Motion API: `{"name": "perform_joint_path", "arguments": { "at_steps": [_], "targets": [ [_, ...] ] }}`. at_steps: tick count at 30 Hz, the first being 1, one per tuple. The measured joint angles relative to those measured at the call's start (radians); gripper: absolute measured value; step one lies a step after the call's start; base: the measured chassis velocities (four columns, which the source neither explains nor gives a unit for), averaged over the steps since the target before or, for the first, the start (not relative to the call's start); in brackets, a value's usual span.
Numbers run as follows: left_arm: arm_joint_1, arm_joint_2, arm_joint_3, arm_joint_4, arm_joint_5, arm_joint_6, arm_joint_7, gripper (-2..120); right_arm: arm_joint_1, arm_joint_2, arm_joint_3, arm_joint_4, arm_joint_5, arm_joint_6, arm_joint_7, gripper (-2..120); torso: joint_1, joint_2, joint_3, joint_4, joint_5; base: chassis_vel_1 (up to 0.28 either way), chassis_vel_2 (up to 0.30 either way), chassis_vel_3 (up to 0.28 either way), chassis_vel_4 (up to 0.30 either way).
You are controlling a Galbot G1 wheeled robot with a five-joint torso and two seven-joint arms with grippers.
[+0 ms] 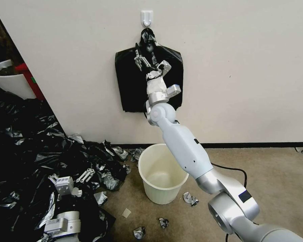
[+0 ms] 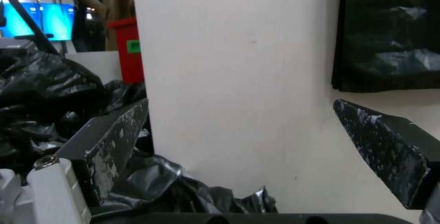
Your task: Place a trash bag onto the trash bin.
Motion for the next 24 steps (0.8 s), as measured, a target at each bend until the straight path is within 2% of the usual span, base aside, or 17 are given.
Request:
{"name": "perform_joint_path", "arguments": {
  "at_steps": [9,12,14,17,24],
  "targets": [
    [0.006,-0.013,0.002,0.003,0.022,-0.002,-0.004,100,0.010,-0.001,0.012,-0.016,0.048,-0.011,-0.051,96,0.000,0.000,0.000,0.0000,0.0000,0.000,0.000,0.000,0.000],
    [0.008,-0.021,0.005,0.004,0.032,-0.005,-0.004,100,0.010,-0.001,0.010,-0.004,0.053,-0.013,-0.061,82,0.000,0.000,0.000,0.0000,0.0000,0.000,0.000,0.000,0.000],
    [0.008,-0.023,0.005,0.004,0.034,-0.006,-0.004,100,0.010,-0.001,0.008,0.000,0.055,-0.013,-0.062,79,0.000,0.000,0.000,0.0000,0.0000,0.000,0.000,0.000,0.000],
    [0.011,-0.029,0.006,0.004,0.041,-0.008,-0.004,100,0.018,-0.001,0.006,0.005,0.058,-0.015,-0.062,64,0.000,0.000,0.000,0.0000,0.0000,0.000,0.000,0.000,0.000],
    [0.012,-0.032,0.007,0.002,0.045,-0.009,-0.005,100,0.035,0.000,0.013,-0.023,0.066,-0.016,-0.060,52,0.000,0.000,0.000,0.0000,0.0000,0.000,0.000,0.000,0.000]
  ]
}}
